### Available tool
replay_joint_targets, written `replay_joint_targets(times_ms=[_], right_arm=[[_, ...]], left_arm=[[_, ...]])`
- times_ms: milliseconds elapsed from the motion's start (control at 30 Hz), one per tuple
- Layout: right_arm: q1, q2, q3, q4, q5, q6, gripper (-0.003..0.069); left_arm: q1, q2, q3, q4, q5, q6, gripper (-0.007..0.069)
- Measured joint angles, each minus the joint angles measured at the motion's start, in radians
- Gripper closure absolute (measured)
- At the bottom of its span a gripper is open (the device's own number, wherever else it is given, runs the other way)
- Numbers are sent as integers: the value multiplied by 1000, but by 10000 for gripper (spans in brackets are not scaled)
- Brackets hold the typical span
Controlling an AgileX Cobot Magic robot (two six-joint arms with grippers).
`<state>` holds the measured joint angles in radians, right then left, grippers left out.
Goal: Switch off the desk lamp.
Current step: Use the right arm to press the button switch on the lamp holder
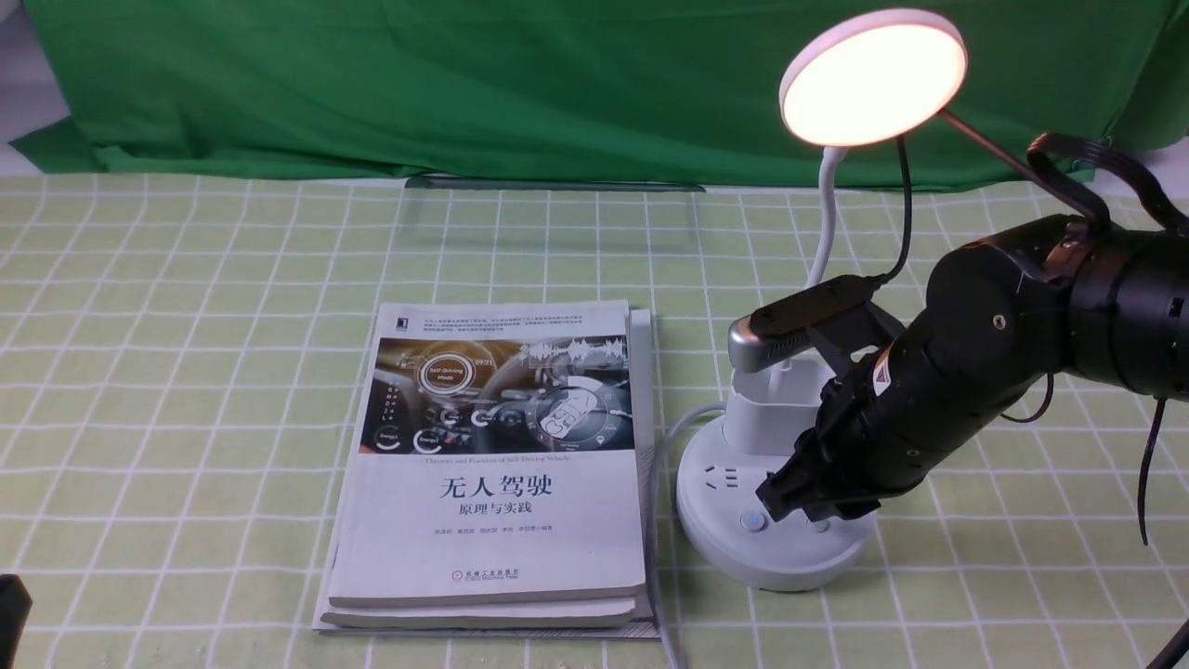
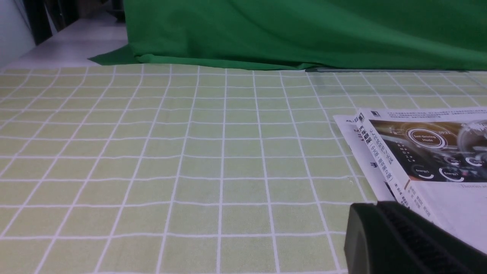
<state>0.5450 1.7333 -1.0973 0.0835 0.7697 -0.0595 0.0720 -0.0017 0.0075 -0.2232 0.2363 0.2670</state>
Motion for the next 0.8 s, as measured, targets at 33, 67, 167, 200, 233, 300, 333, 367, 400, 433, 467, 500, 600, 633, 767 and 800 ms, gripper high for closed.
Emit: replay_joint_targets(times_ms=[33,67,167,200,233,300,333,367,400,433,467,500,600,633,767,800], right_arm=[[0,0,0,0,0,-1,539],[0,0,0,0,1,-1,539],[0,0,0,1,7,-1,539],[0,0,0,1,7,-1,539],[0,0,0,1,8,-1,539],[0,0,0,1,13,3,540],[0,0,0,1,13,3,540],[0,0,0,2,21,7,541],[0,1,0,2,25,11,549],[0,1,0,2,28,13,558],[0,3,0,2,31,19,572],[0,3,0,2,31,22,575],[0,5,0,2,32,34,612],[3,7,0,2,32,34,617],[6,18,0,3,28,34,622],[6,19,0,3,26,34,623]], left_arm=[[0,0,0,0,0,0,623],[0,0,0,0,0,0,623],[0,0,0,0,0,0,623],[0,0,0,0,0,0,623],[0,0,0,0,0,0,623],[0,0,0,0,0,0,623],[0,0,0,0,0,0,623],[0,0,0,0,0,0,623],[0,0,0,0,0,0,623],[0,0,0,0,0,0,623],[0,0,0,0,0,0,623],[0,0,0,0,0,0,623],[0,0,0,0,0,0,623],[0,0,0,0,0,0,623],[0,0,0,0,0,0,623],[0,0,0,0,0,0,623]])
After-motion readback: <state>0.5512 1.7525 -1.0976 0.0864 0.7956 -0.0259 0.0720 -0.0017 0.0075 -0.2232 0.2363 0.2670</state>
